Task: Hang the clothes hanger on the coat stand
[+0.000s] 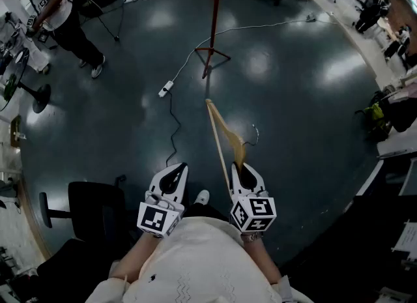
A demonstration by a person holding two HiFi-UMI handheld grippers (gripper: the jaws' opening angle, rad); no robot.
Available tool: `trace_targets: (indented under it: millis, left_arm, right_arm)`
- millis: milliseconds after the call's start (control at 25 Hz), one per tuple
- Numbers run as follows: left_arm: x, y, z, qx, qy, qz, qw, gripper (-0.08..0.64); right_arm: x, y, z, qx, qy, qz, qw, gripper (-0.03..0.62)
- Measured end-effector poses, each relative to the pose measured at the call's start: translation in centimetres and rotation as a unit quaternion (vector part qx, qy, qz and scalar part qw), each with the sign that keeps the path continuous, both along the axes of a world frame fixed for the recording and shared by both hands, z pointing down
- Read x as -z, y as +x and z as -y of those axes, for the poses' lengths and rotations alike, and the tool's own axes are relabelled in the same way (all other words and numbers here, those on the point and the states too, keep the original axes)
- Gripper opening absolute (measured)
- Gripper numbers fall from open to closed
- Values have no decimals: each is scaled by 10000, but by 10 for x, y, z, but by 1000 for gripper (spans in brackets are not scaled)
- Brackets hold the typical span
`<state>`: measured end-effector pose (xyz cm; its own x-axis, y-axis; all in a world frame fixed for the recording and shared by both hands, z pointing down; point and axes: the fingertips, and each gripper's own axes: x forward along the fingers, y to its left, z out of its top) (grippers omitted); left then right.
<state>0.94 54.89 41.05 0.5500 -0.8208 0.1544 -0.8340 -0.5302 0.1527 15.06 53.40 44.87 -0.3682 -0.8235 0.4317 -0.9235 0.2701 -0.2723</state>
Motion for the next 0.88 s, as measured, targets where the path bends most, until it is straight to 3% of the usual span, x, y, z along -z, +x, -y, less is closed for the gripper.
trace_targets:
  millis: [440, 880]
  left_arm:
    - [-24, -8, 83, -174, -133, -159, 9996, 12]
    - [-21, -79, 243, -390, -56, -243, 9989, 12]
  right_arm:
    - [-8, -8, 66, -231, -119, -194, 9995, 69]
    - [-8, -76, 203, -439, -208, -331, 9983, 69]
